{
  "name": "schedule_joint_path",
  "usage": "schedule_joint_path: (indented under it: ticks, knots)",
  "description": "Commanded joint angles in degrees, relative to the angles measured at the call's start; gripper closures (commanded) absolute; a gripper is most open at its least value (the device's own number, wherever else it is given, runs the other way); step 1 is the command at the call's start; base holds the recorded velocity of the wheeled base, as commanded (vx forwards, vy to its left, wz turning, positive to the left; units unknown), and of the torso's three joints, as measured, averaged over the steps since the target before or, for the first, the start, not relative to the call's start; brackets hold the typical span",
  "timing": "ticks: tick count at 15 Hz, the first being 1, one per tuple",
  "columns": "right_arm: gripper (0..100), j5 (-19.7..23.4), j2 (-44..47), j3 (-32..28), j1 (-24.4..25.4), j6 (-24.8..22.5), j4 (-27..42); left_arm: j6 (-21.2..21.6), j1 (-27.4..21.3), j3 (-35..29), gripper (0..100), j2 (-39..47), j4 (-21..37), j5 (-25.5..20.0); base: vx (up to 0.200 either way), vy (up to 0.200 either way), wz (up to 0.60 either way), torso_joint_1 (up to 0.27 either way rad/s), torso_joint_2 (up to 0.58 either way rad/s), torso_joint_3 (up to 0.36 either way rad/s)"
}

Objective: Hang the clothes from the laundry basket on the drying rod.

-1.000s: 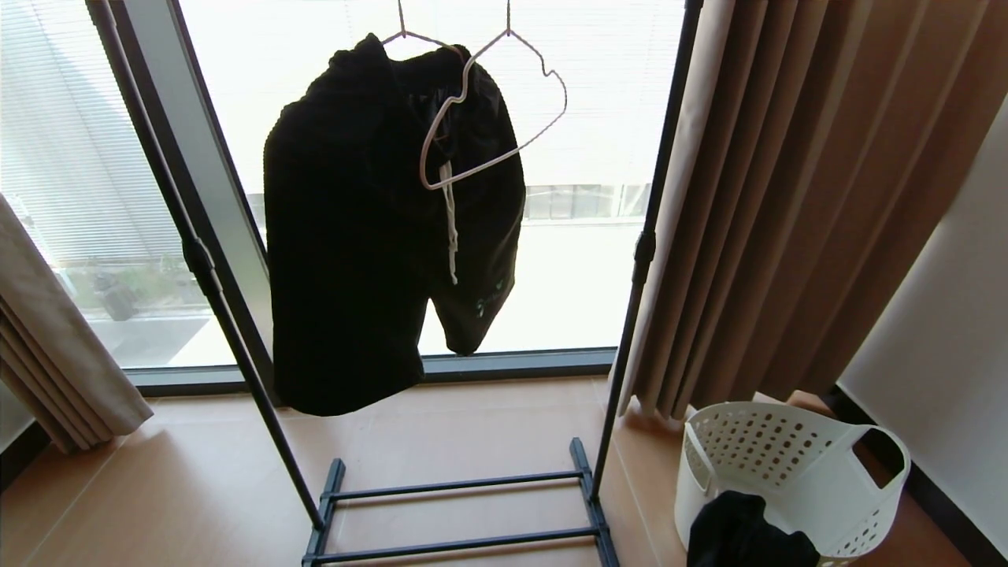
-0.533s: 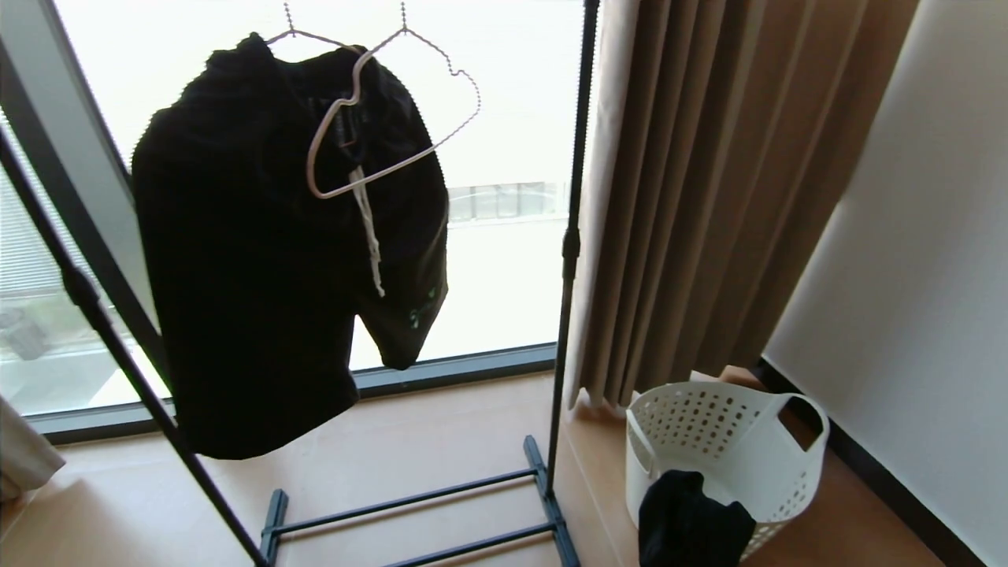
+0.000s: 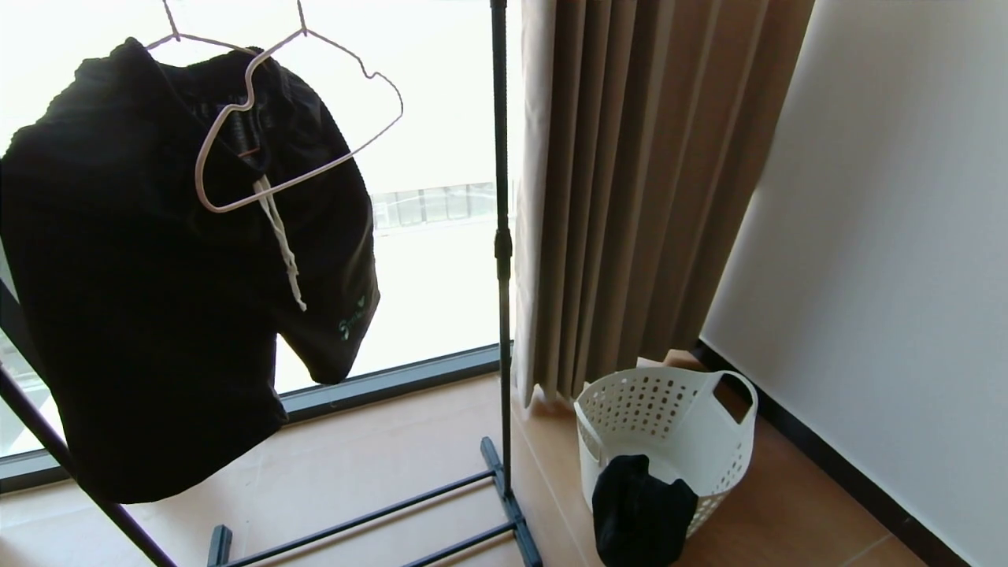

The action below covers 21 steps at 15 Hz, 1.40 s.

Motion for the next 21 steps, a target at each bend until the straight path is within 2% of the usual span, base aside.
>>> schedule_joint_path:
  ticks: [1, 5, 10, 13, 16, 21]
  knots:
    - [0, 0.01, 0.05, 0.0, 0.01, -0.01, -0.02, -0.01, 0.02, 0.0, 0, 0.1, -0.01, 0.0, 0.0, -0.2, 0.0, -0.002, 0.0, 0.007]
    - [0, 0.01, 0.05, 0.0, 0.01, -0.01, -0.02, -0.1, 0.02, 0.0, 0, 0.1, -0.01, 0.0, 0.0, -0.2, 0.0, 0.005, 0.0, 0.001]
    - [0, 0.01, 0.05, 0.0, 0.01, -0.01, -0.02, -0.01, 0.02, 0.0, 0, 0.1, -0.01, 0.0, 0.0, 0.0, 0.0, 0.0, 0.0, 0.0]
    - [0, 0.01, 0.05, 0.0, 0.01, 0.07, -0.02, -0.1, 0.02, 0.0, 0, 0.1, -0.01, 0.09, 0.0, 0.0, -0.6, -0.007, 0.12, 0.121]
    - [0, -0.07, 0.05, 0.0, 0.01, 0.07, -0.02, 0.17, 0.02, 0.0, 0, 0.1, -0.01, 0.0, 0.0, 0.0, 0.0, -0.007, 0.26, 0.237]
    - [0, 0.01, 0.05, 0.0, 0.01, -0.01, -0.02, -0.1, 0.02, 0.0, 0, 0.1, -0.01, 0.27, 0.0, 0.0, 0.0, 0.001, 0.03, 0.028]
